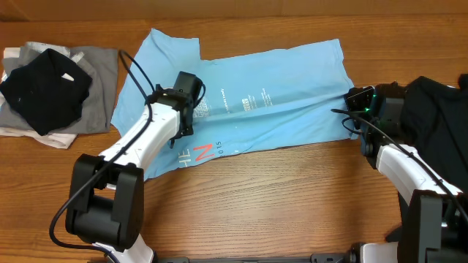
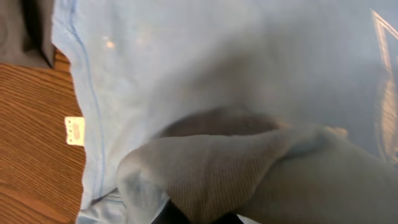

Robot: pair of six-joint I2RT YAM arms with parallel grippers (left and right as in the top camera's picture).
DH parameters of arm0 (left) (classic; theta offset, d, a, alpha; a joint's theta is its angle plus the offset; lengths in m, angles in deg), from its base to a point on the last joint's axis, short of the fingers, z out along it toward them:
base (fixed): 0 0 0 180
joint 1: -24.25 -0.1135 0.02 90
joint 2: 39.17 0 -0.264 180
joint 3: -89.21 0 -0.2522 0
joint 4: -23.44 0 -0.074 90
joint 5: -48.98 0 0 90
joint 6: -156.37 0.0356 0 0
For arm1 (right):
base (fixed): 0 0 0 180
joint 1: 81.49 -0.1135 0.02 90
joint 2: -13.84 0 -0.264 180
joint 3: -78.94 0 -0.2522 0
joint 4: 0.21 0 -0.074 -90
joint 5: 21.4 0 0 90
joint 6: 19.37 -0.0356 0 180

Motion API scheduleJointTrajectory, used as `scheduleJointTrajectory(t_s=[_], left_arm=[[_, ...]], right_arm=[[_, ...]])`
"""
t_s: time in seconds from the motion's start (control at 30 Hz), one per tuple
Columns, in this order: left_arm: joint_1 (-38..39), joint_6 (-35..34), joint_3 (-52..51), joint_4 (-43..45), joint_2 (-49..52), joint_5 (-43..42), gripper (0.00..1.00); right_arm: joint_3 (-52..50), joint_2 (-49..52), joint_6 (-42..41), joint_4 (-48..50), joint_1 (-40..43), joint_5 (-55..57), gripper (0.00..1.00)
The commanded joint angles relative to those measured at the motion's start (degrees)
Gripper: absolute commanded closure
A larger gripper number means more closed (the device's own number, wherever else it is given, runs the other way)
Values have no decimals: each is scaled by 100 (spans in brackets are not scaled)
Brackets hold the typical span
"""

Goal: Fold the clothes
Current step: 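Lay the folded hem over the shirt's upper half with both grippers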

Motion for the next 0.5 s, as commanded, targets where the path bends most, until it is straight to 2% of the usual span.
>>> scheduleJointTrajectory(t_s=[0.0, 0.03, 0.07, 0.1, 0.13, 0.17, 0.2, 0.23, 0.4, 0.47], left_arm=[[-192, 116, 111, 26, 81, 181, 96], [-229, 116, 109, 31, 81, 179, 96], [-258, 118, 109, 31, 81, 177, 96], [-273, 118, 109, 31, 81, 175, 91], [-280, 140, 109, 35, 81, 177, 80], [-280, 221, 109, 59, 81, 175, 52], [-280, 271, 111, 85, 81, 179, 32], [-280, 302, 111, 111, 81, 181, 0], [-280, 369, 223, 46, 79, 160, 0], [-280, 365, 409, -186, 72, 153, 0]], right_arm=[[120, 98, 125, 55, -24, 129, 93], [120, 111, 122, 63, -24, 109, 90], [120, 131, 125, 94, -24, 94, 80], [120, 149, 125, 114, -24, 94, 68], [120, 155, 125, 122, -24, 94, 59], [120, 160, 125, 122, -24, 94, 43], [120, 160, 125, 120, -24, 79, 27], [120, 160, 129, 127, -22, 26, 14], [328, 157, 739, 114, -22, -367, 2], [546, 136, 883, -114, -15, -514, 0]])
